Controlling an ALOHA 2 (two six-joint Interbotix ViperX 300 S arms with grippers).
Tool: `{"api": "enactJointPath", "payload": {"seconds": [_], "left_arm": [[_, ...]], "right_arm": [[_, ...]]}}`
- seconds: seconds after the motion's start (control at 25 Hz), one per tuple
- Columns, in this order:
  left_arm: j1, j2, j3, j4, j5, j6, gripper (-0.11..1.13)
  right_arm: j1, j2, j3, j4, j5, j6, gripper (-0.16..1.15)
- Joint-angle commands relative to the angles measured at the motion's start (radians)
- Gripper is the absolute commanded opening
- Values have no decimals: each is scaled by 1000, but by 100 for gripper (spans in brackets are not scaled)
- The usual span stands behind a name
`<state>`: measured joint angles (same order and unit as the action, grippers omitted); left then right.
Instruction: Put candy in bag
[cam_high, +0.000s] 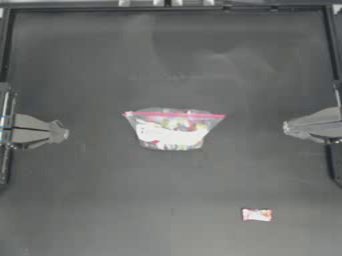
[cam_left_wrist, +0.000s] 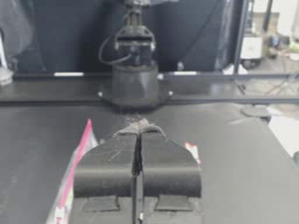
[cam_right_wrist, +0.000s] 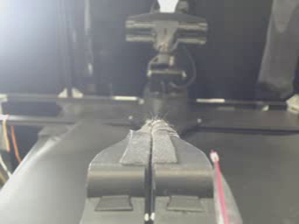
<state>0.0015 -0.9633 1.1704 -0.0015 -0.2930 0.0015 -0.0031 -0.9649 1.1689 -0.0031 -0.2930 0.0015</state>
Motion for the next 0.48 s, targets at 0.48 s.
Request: {"api": "enactJointPath", "payload": {"seconds": [0.48], "left_arm": [[-6,-9,-20,8,28,26,26]], "right_arm": [[6,3,-3,-5,-12,14,24]]}}
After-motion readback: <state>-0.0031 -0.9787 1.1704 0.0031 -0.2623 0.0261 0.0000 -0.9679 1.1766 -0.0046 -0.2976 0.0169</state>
